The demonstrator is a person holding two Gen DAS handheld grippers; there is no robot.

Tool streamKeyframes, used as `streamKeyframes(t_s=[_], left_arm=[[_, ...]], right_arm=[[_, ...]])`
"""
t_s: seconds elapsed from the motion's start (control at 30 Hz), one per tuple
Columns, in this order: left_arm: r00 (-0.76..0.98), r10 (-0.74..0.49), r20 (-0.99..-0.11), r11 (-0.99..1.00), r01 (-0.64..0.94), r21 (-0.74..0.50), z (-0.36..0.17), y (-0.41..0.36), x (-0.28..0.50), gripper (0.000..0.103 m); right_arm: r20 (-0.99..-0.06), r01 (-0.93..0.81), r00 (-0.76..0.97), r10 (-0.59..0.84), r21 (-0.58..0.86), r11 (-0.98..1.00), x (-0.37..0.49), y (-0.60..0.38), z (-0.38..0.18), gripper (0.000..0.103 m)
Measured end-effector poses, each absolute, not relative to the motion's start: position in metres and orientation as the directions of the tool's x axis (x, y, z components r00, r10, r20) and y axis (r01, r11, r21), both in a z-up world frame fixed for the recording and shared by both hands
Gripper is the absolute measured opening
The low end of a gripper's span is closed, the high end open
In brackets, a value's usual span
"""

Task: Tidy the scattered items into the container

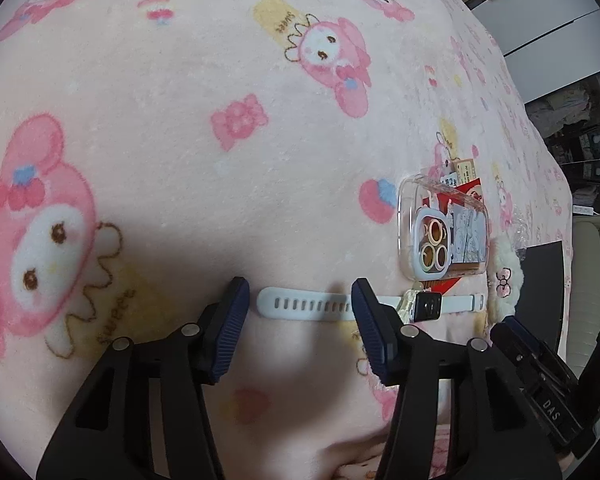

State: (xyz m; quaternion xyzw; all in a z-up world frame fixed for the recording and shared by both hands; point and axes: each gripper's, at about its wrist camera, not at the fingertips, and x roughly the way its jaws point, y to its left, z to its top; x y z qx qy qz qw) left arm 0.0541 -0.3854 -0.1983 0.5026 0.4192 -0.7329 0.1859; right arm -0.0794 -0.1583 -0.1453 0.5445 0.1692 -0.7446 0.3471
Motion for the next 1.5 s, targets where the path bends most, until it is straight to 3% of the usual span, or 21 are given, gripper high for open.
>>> streamKeyframes(t_s=[0.07,0.17,0.4,0.67,0.83,0.9,0.93,1.03,1.2,1.37,1.5], left_arm=[[-0.448,0.156,-0.881,-0.603,0.663,-0.444,-0.188,-0.38,0.048,0.012],[-0.517,0.232,-0.824,-0.61,0.583,-0.537,-0.169,-0.37,0.038,0.002],[-0.599,0.252,-0.76,-0.727,0.401,-0.557,-0.103,-0.328,0.015,0.002],[-0.6,0.342,-0.724,-0.758,0.28,-0.589,-0.072,-0.298,-0.008,0.002],[-0.607,0.373,-0.701,-0.772,0.216,-0.598,-0.056,-0.274,-0.017,0.001],[-0.605,0.396,-0.691,-0.772,0.188,-0.607,-0.052,-0.263,-0.019,0.002],[-0.604,0.407,-0.685,-0.772,0.173,-0.612,-0.049,-0.258,-0.02,0.002],[-0.605,0.443,-0.662,-0.775,0.112,-0.622,-0.04,-0.24,-0.02,0.002],[-0.592,0.507,-0.626,-0.758,0.04,-0.651,-0.029,-0.212,-0.023,0.007],[-0.575,0.567,-0.59,-0.705,0.032,-0.709,-0.035,-0.192,-0.019,0.023],[-0.557,0.647,-0.52,-0.628,-0.003,-0.778,-0.039,-0.178,-0.014,0.025]], right_arm=[[-0.926,0.708,-0.158,-0.343,0.136,-0.693,-0.077,-0.16,-0.143,0.042],[-0.917,0.727,-0.147,-0.372,0.155,-0.669,-0.071,-0.163,-0.138,0.043],[-0.897,0.793,-0.083,-0.435,0.204,-0.573,-0.051,-0.179,-0.124,0.046],[-0.849,0.796,-0.126,-0.514,0.223,-0.563,-0.049,-0.18,-0.111,0.047],[-0.79,0.772,-0.098,-0.605,0.323,-0.547,-0.054,-0.166,-0.098,0.047],[-0.766,0.748,-0.138,-0.628,0.335,-0.574,-0.057,-0.154,-0.091,0.031],[-0.759,0.737,-0.151,-0.633,0.341,-0.584,-0.058,-0.149,-0.087,0.018],[-0.734,0.702,-0.201,-0.648,0.354,-0.619,-0.062,-0.125,-0.074,0.008],[-0.695,0.653,-0.271,-0.666,0.376,-0.658,-0.058,-0.08,-0.058,0.003],[-0.691,0.614,-0.342,-0.637,0.349,-0.708,-0.046,-0.037,-0.052,0.003],[-0.675,0.59,-0.376,-0.635,0.354,-0.726,-0.038,-0.005,-0.045,0.003]])
